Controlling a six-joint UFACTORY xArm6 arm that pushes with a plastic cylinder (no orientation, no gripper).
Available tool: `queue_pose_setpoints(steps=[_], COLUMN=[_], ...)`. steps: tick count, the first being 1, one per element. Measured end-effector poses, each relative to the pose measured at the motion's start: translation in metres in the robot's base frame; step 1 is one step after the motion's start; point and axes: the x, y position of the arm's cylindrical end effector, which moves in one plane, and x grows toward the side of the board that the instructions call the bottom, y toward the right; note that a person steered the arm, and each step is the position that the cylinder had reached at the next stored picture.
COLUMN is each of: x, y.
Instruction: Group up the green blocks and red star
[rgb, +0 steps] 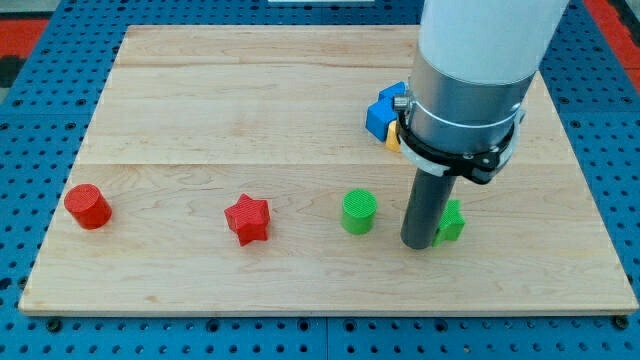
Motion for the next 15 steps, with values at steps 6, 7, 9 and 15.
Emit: queue_pose_setpoints(steps=[6,7,9,15], x=[-0.014,0.031,0.019,-0.063], y=[0.009,-0.051,-0.239,-0.05])
